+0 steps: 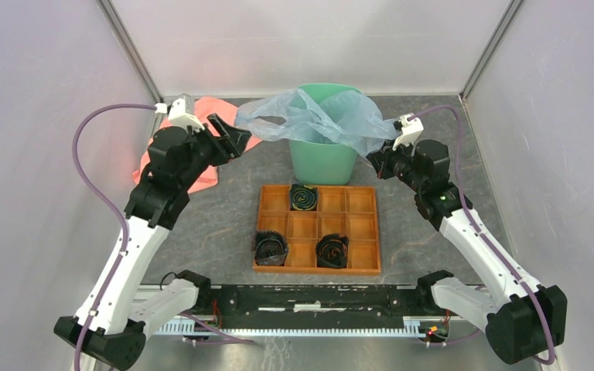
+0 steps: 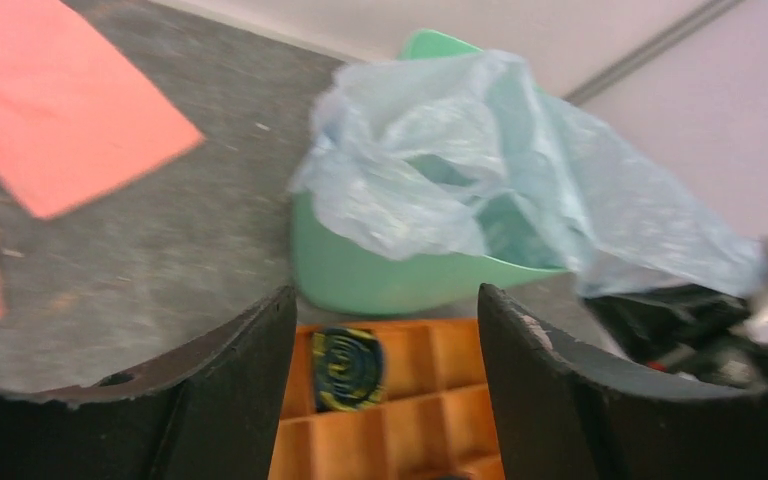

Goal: Put the trash bags into the trash bin

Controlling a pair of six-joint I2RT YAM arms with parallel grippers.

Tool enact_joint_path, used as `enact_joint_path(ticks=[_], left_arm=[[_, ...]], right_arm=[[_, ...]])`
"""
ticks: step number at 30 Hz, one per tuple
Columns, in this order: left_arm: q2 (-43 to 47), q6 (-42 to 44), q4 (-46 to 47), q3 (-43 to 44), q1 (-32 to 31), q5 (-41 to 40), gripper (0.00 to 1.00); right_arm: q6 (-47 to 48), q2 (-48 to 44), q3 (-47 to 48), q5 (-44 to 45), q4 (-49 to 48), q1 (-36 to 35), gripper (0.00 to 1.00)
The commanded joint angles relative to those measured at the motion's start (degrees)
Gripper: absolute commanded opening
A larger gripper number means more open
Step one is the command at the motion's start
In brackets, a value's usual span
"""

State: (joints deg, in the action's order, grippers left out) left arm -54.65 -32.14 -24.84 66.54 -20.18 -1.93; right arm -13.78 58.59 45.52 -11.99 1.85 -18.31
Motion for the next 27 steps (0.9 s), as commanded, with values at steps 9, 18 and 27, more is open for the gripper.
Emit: enact_joint_path(ticks=[9,18,27], left_arm=[[-10.3,-34.3,15.1,-3.9,0.2,12.7,0.81],[-16.0,-39.2,20.8,-8.6,0.3,9.0,0.47],[-11.6,-28.8,25.5,-15.6,0.7,13.7,0.24]], right_arm=[[2.1,-1.9,0.9,-1.2,-1.4,0.1,0.06],[0.8,-3.2,-0.8,-2.1,-2.5,0.1,0.06],[1.6,-2.4,-1.4,2.9,1.2,0.2,0.04]])
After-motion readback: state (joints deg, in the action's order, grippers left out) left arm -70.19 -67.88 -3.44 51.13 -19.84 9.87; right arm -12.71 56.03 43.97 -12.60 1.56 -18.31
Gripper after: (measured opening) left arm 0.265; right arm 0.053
